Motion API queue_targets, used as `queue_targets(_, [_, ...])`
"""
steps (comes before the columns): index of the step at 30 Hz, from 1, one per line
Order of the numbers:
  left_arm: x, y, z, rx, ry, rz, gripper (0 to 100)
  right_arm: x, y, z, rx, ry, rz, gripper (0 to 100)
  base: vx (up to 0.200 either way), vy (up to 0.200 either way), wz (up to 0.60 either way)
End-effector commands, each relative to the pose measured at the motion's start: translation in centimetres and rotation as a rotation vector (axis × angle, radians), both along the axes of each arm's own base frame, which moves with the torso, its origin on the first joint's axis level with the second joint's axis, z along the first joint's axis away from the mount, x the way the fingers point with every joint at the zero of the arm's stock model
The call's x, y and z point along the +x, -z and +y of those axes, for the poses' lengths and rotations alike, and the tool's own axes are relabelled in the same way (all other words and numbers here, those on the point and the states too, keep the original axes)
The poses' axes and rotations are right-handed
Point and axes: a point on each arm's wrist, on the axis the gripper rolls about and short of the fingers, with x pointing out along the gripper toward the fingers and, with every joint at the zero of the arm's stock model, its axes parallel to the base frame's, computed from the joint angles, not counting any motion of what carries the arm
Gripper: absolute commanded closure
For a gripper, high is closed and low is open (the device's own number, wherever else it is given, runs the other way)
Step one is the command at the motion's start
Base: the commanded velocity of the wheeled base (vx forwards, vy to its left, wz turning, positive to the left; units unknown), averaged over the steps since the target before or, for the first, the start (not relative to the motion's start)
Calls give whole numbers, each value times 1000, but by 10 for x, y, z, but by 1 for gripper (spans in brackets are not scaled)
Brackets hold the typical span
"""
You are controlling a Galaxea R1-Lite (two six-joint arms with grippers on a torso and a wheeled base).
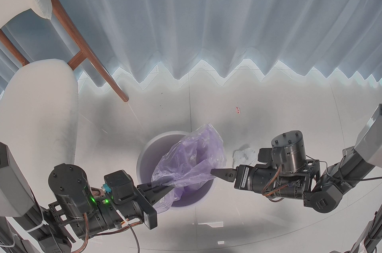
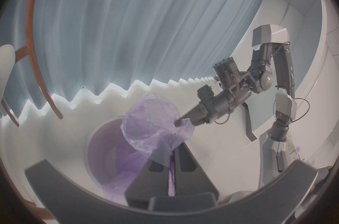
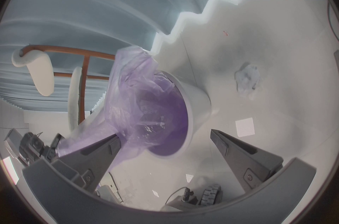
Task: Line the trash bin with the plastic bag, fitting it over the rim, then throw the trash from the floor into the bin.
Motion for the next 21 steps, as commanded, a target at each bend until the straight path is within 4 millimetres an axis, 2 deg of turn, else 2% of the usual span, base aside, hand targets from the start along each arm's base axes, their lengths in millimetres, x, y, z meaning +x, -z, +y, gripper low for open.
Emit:
queue_targets(1, [-7,2,0,10,23,12,100,3,-10,-1,33,15,-70,0,0,0,0])
queue_targets(13, [-25,13,-7,56,104,60,100,-2,-18,4,63,-9,-170,0,0,0,0])
queue_targets(15, [-26,17,-9,67,110,71,100,-6,-17,8,70,-24,-183,0,0,0,0])
queue_targets(21, [-19,13,-4,53,72,58,100,-8,-22,1,21,26,-222,0,0,0,0])
